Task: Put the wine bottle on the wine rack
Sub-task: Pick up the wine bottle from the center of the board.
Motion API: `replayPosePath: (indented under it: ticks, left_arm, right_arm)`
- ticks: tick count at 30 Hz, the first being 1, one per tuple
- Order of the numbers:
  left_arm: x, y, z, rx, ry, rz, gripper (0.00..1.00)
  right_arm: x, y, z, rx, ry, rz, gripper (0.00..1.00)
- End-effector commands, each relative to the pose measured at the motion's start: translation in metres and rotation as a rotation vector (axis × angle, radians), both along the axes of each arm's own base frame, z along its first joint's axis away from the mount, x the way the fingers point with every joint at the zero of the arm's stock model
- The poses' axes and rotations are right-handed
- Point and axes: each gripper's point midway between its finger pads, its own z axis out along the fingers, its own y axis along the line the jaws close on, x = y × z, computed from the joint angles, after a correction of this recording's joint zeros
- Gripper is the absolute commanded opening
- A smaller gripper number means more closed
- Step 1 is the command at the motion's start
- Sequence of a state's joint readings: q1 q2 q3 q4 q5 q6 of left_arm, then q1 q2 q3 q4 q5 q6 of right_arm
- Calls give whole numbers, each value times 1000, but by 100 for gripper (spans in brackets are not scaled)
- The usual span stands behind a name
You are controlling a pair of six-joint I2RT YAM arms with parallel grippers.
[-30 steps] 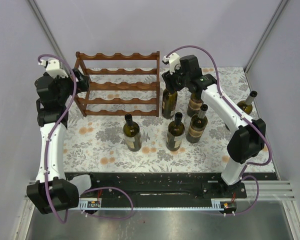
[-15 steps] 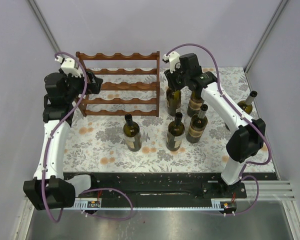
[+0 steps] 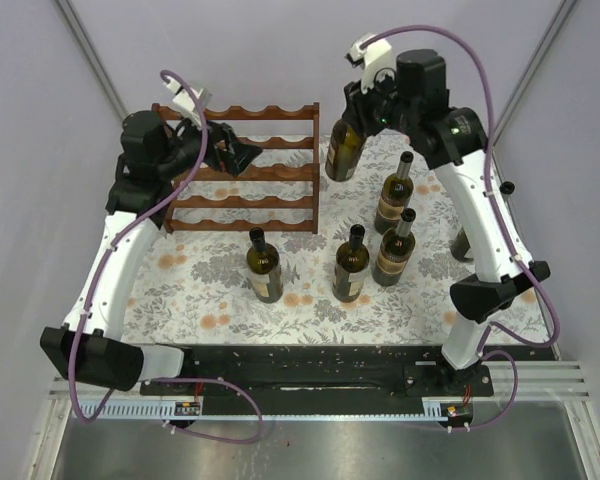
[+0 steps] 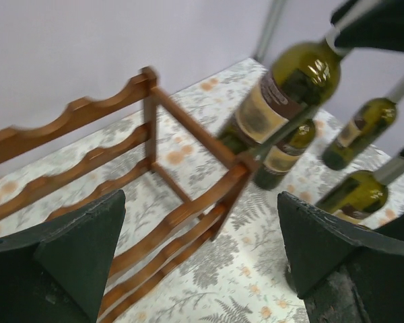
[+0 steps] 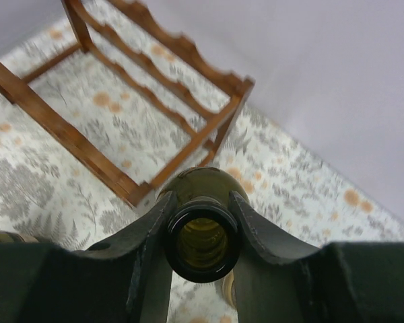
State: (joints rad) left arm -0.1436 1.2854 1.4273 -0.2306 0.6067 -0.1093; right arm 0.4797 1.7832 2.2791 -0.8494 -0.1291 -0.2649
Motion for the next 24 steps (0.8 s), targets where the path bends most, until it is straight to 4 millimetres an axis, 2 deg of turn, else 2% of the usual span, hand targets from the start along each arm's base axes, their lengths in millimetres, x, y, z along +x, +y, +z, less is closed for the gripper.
replayPosePath:
  ticks: [1,5,10,16,19,24]
  left_arm:
    - [-17,-46,51,-8,-161,-179,99]
    - [-17,-80,62,14,-200,-272,99]
    - [-12,-110,55,96,-284,-393,99]
    - [-10,-127,46,178,-352,-479,99]
    - [-21,-131,41,188,-356,-552,99]
    - [-40,-137,26,185,-345,-659,99]
  right_arm:
    - [-29,5,86,127,-161,81,0]
    - [-52,5,126,206,-229,134,0]
    - [-86,4,162,304,-281,202,0]
    - [-124,-5,196,380,-328,249,0]
    - [-137,-9,207,403,-350,264,0]
    - [-151,-13,215,423,-360,280,0]
